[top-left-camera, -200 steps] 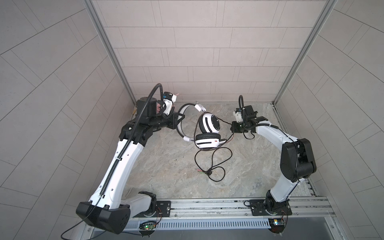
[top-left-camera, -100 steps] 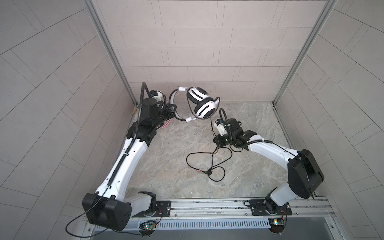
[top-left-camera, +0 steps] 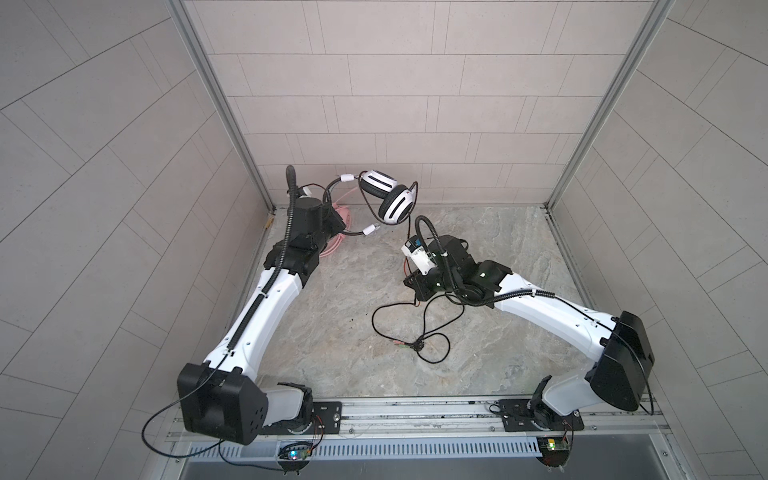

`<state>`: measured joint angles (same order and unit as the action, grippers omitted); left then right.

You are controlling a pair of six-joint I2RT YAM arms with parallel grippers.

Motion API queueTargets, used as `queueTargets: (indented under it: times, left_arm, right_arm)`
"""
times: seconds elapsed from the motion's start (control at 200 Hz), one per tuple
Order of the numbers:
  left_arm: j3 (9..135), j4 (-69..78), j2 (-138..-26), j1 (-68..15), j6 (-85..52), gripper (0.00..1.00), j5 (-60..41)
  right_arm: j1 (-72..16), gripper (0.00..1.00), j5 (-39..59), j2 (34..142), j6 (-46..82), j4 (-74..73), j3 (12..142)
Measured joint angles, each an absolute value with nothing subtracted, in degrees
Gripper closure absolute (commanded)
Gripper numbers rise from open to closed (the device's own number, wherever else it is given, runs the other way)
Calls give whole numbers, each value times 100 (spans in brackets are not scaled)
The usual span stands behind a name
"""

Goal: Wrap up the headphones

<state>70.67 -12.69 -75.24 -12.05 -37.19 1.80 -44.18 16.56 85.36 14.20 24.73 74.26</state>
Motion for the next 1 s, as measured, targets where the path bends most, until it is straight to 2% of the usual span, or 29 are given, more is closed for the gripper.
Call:
queueTargets:
  times: [0.275,0.475,0.746,1.001]
  left_arm:
    - [6796,-1356,-7511,-1564,-3089,100,1131]
    - [7199,-1573,-7826,-2093,-2469,100,1470]
    - [7446,-1796,-8178,-2394,-2106,100,996]
    - [7413,-2084,-8239,-2405,-1828,100,196]
  right_arm:
    - [-4554,100,1584,8597,711,4053,8689]
    - [-4722,100,1730,9362,423,5216,9950]
    - [-5026,100,1879,9937,270,5883,10269]
    - [-4668,100,1745,9303,217,5673,10436]
